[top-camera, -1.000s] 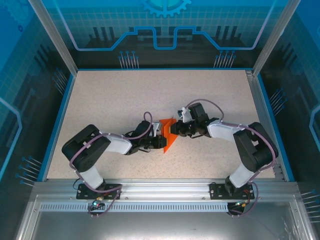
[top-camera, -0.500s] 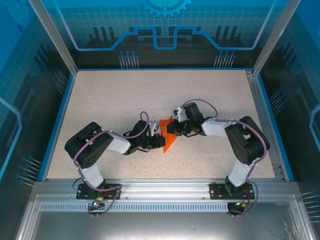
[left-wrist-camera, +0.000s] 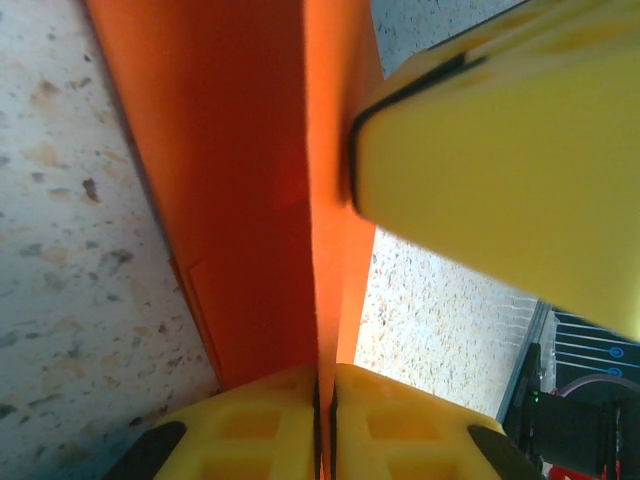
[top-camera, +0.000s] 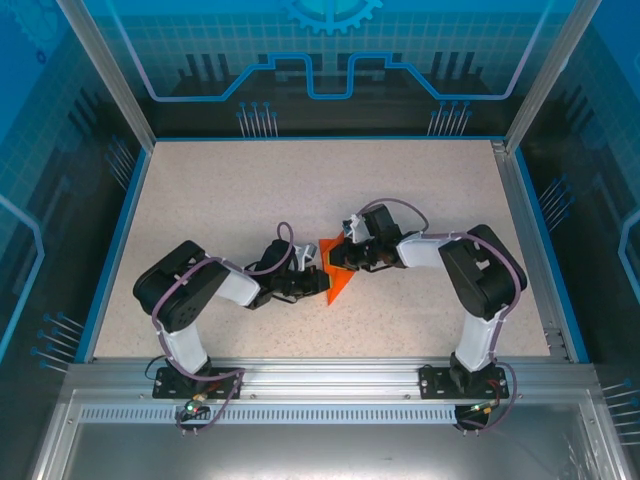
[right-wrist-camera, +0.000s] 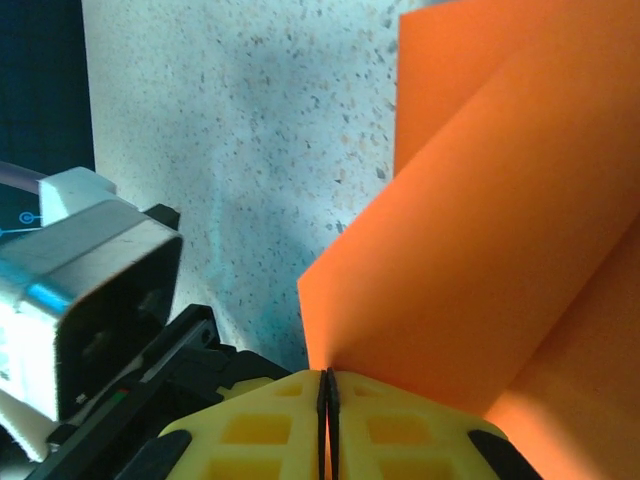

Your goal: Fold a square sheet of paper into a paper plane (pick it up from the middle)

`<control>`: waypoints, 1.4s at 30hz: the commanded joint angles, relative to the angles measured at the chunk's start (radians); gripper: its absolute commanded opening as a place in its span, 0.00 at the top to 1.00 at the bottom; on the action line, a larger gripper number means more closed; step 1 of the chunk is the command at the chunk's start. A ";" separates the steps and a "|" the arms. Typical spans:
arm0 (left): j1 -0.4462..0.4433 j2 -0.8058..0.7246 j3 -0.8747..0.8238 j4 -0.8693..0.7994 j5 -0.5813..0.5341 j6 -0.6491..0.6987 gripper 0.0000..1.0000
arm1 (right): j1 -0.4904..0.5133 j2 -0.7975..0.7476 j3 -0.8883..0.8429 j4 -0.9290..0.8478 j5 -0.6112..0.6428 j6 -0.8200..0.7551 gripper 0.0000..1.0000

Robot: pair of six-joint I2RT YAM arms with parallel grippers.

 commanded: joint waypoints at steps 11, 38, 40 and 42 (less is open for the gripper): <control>0.003 0.003 -0.013 -0.090 0.010 0.023 0.76 | 0.010 0.028 0.017 -0.005 -0.002 0.001 0.89; 0.010 0.027 0.008 -0.161 0.034 -0.025 0.98 | -0.011 -0.052 -0.053 0.008 0.010 -0.002 0.88; 0.010 0.035 0.014 -0.172 0.040 -0.027 0.99 | -0.011 -0.050 -0.053 0.023 -0.011 -0.002 0.88; 0.011 0.042 0.016 -0.177 0.043 -0.032 0.99 | -0.009 -0.047 -0.050 0.034 -0.027 0.001 0.88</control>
